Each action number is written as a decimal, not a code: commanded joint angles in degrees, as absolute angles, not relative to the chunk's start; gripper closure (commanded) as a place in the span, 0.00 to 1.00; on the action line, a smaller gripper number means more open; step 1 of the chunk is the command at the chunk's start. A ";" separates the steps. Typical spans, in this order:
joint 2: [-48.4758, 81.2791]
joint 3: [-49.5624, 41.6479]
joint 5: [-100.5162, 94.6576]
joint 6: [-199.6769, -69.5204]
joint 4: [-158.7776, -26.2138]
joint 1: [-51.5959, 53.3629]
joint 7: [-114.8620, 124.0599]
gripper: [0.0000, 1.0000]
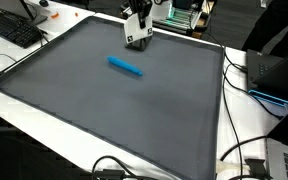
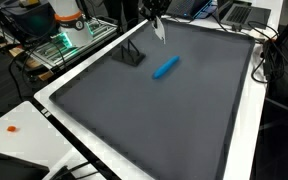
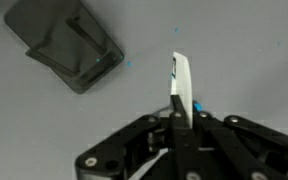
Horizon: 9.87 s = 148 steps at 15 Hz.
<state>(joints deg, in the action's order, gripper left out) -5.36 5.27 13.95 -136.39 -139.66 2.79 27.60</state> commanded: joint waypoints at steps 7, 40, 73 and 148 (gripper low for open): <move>6.32 6.35 4.18 -133.46 -128.16 5.73 9.53 0.99; 22.71 1.44 -8.56 -142.11 -118.96 11.05 16.41 0.99; 16.08 4.48 3.37 -130.35 -119.70 6.69 8.08 0.99; 17.96 2.87 1.41 -132.85 -120.71 2.91 0.87 0.99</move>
